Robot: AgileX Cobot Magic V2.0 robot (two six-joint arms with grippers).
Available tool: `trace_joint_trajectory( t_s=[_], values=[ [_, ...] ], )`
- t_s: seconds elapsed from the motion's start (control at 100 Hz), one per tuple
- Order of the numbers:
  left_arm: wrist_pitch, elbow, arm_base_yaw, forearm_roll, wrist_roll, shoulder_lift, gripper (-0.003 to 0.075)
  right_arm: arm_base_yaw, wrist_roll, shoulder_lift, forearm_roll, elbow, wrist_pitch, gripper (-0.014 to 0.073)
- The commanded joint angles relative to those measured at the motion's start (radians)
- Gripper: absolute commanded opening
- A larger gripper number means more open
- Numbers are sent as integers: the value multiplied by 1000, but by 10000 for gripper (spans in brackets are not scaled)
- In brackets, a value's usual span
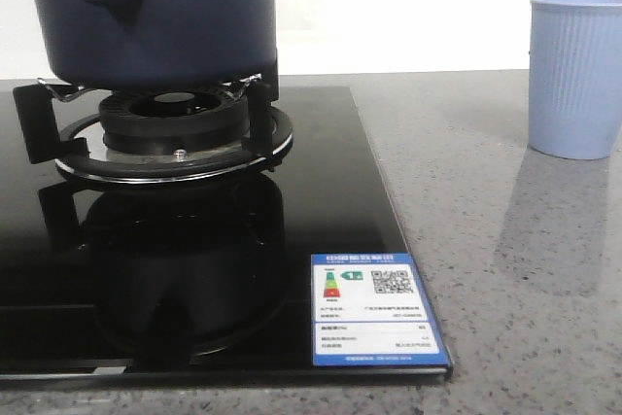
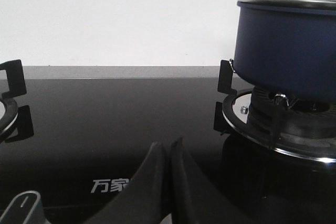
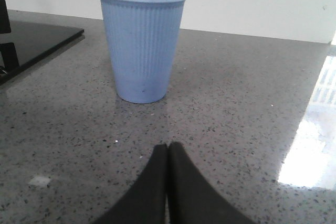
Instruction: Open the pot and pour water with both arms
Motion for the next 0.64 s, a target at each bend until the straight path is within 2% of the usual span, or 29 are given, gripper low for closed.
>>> trace_joint_trajectory(
  t_s=[0.0,0.63],
  values=[
    [-68,15,1,-9,-9,-24,-16,-3,10,-24,-20,16,-36,-61],
    [-68,15,1,-9,-9,-24,-16,-3,10,-24,-20,16,-35,-61]
  ],
)
